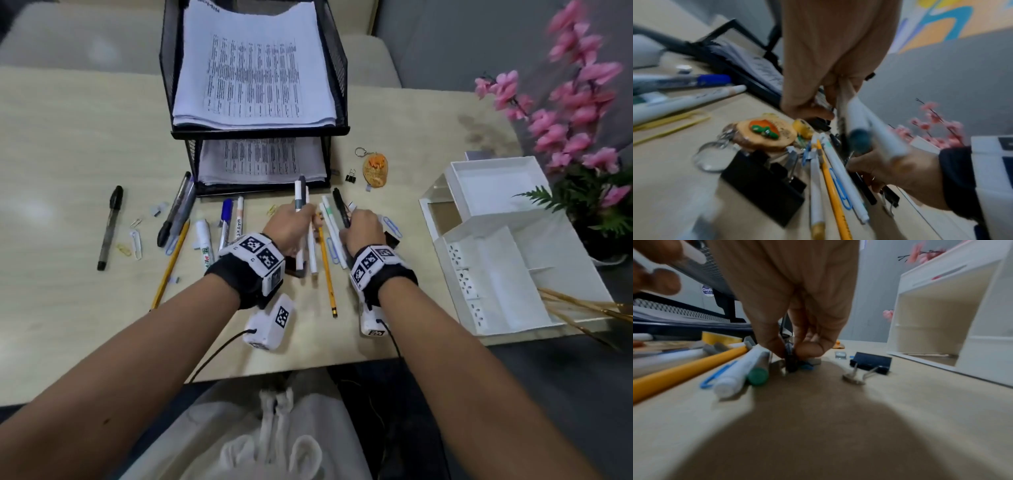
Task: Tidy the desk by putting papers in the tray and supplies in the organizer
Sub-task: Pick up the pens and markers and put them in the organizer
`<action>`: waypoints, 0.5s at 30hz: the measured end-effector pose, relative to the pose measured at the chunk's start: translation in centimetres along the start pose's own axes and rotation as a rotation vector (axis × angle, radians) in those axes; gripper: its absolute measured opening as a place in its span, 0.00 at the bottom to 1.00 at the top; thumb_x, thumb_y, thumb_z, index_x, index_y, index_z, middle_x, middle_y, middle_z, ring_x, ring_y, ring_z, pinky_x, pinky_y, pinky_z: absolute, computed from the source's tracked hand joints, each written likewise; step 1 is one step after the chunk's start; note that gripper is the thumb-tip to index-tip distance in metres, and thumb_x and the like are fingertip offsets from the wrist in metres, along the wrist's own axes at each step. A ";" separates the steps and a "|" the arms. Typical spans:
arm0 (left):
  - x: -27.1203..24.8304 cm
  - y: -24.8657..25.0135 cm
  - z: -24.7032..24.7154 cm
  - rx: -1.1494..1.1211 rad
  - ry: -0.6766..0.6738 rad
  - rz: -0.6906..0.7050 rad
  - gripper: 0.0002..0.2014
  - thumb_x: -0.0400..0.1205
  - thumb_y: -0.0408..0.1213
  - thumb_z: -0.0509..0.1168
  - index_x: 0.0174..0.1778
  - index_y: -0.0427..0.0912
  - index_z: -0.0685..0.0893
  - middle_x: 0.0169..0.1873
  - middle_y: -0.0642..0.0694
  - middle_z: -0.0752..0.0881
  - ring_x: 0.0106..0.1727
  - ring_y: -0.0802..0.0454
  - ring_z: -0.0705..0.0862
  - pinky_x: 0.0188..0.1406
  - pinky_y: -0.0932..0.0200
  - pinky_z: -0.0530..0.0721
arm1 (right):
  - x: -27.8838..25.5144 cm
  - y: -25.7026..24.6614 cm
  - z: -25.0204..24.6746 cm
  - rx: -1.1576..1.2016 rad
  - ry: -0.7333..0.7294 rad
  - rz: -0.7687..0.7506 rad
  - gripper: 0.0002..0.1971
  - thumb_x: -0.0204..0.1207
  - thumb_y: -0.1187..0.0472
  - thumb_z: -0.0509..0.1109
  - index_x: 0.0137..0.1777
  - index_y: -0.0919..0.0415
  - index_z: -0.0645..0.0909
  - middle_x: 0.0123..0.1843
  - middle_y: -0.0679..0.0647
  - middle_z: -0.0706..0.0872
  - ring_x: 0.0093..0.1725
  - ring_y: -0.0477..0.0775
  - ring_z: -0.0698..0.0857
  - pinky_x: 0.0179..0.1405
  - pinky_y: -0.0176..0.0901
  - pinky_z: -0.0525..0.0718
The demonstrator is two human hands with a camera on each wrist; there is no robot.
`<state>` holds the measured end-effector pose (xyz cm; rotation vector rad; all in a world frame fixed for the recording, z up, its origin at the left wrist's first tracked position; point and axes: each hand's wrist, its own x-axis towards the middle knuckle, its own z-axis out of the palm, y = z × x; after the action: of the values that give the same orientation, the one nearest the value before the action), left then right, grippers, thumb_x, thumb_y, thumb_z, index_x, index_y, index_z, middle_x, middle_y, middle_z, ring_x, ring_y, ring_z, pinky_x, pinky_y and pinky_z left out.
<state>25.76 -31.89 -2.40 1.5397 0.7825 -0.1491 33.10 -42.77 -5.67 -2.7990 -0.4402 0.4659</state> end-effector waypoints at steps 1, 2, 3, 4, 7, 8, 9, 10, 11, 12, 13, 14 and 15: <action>-0.1 0.5 0.3 0.163 -0.011 0.041 0.18 0.86 0.44 0.55 0.34 0.41 0.81 0.34 0.43 0.82 0.35 0.48 0.80 0.39 0.61 0.77 | -0.4 0.4 -0.4 0.069 0.020 0.019 0.05 0.76 0.67 0.64 0.39 0.66 0.75 0.56 0.69 0.82 0.55 0.67 0.83 0.42 0.47 0.75; -0.2 1.1 0.8 0.297 -0.032 0.087 0.17 0.86 0.45 0.54 0.37 0.40 0.80 0.35 0.45 0.80 0.39 0.47 0.78 0.38 0.61 0.74 | -0.7 1.1 -0.8 0.161 0.049 0.045 0.08 0.75 0.66 0.66 0.35 0.66 0.73 0.53 0.69 0.83 0.53 0.66 0.83 0.41 0.46 0.74; -0.4 1.7 1.3 0.385 -0.067 0.125 0.17 0.86 0.45 0.53 0.40 0.40 0.80 0.33 0.46 0.78 0.40 0.48 0.76 0.34 0.61 0.72 | -1.1 1.9 -1.4 0.288 0.092 0.087 0.08 0.74 0.66 0.67 0.35 0.66 0.74 0.49 0.68 0.85 0.50 0.65 0.83 0.41 0.46 0.76; -0.5 2.4 2.1 0.440 -0.108 0.148 0.16 0.87 0.46 0.53 0.41 0.40 0.79 0.32 0.47 0.76 0.38 0.49 0.74 0.32 0.61 0.71 | -1.8 2.8 -2.2 0.424 0.166 0.124 0.05 0.72 0.66 0.68 0.38 0.67 0.77 0.44 0.65 0.85 0.46 0.62 0.83 0.43 0.46 0.78; -0.9 4.6 5.2 0.462 -0.198 0.204 0.12 0.85 0.42 0.59 0.42 0.41 0.82 0.30 0.46 0.78 0.32 0.49 0.76 0.27 0.68 0.78 | -4.3 6.3 -5.3 0.685 0.379 0.222 0.03 0.70 0.68 0.69 0.42 0.67 0.79 0.35 0.57 0.82 0.40 0.56 0.80 0.44 0.43 0.79; -0.9 5.3 6.6 0.427 -0.211 0.233 0.09 0.83 0.39 0.63 0.42 0.39 0.83 0.32 0.43 0.81 0.34 0.47 0.79 0.31 0.68 0.83 | -5.1 7.8 -6.6 0.689 0.447 0.241 0.05 0.70 0.68 0.69 0.44 0.68 0.80 0.37 0.59 0.84 0.41 0.58 0.82 0.45 0.43 0.78; -0.9 6.0 8.0 0.403 -0.221 0.267 0.07 0.80 0.37 0.66 0.43 0.37 0.85 0.36 0.39 0.84 0.37 0.45 0.82 0.40 0.61 0.87 | -5.8 9.3 -7.8 0.664 0.509 0.260 0.07 0.71 0.68 0.68 0.48 0.70 0.81 0.42 0.62 0.87 0.45 0.60 0.84 0.47 0.44 0.79; -1.1 6.8 9.5 0.389 -0.234 0.305 0.06 0.79 0.35 0.68 0.44 0.35 0.85 0.39 0.37 0.86 0.37 0.45 0.83 0.48 0.52 0.88 | -6.3 10.8 -9.0 0.635 0.571 0.277 0.09 0.73 0.67 0.67 0.51 0.71 0.81 0.47 0.66 0.89 0.50 0.63 0.86 0.50 0.45 0.79; -1.5 7.6 11.2 0.370 -0.252 0.348 0.06 0.77 0.33 0.69 0.44 0.33 0.86 0.41 0.35 0.86 0.36 0.45 0.83 0.53 0.47 0.88 | -6.8 12.4 -10.1 0.611 0.624 0.299 0.11 0.73 0.68 0.67 0.53 0.72 0.81 0.51 0.68 0.88 0.54 0.65 0.86 0.53 0.46 0.79; -1.8 8.4 12.9 0.349 -0.264 0.390 0.06 0.75 0.31 0.71 0.44 0.31 0.86 0.42 0.34 0.88 0.36 0.45 0.84 0.54 0.43 0.87 | -7.2 13.9 -11.0 0.584 0.665 0.323 0.12 0.74 0.68 0.66 0.55 0.73 0.81 0.53 0.69 0.88 0.57 0.66 0.85 0.56 0.47 0.78; -2.2 9.1 14.6 0.337 -0.260 0.431 0.08 0.74 0.30 0.72 0.44 0.29 0.87 0.43 0.32 0.89 0.38 0.43 0.85 0.53 0.42 0.87 | -7.4 15.5 -11.6 0.561 0.682 0.356 0.13 0.75 0.68 0.65 0.57 0.74 0.80 0.56 0.69 0.87 0.59 0.66 0.84 0.59 0.45 0.76; -2.4 9.7 16.5 0.337 -0.245 0.466 0.10 0.73 0.31 0.73 0.45 0.27 0.88 0.45 0.31 0.90 0.42 0.42 0.87 0.53 0.42 0.87 | -7.5 17.0 -12.2 0.540 0.686 0.387 0.15 0.76 0.68 0.64 0.60 0.74 0.80 0.58 0.69 0.87 0.61 0.65 0.83 0.61 0.44 0.74; -2.6 10.4 18.5 0.340 -0.226 0.495 0.11 0.73 0.32 0.73 0.46 0.27 0.88 0.46 0.31 0.90 0.45 0.40 0.88 0.54 0.44 0.86 | -7.6 18.6 -12.8 0.518 0.675 0.416 0.15 0.77 0.68 0.63 0.62 0.73 0.79 0.60 0.68 0.86 0.63 0.65 0.82 0.62 0.43 0.73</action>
<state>36.13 -49.13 4.74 1.9531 0.1868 -0.0883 35.41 -65.05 2.34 -2.3227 0.3633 -0.2704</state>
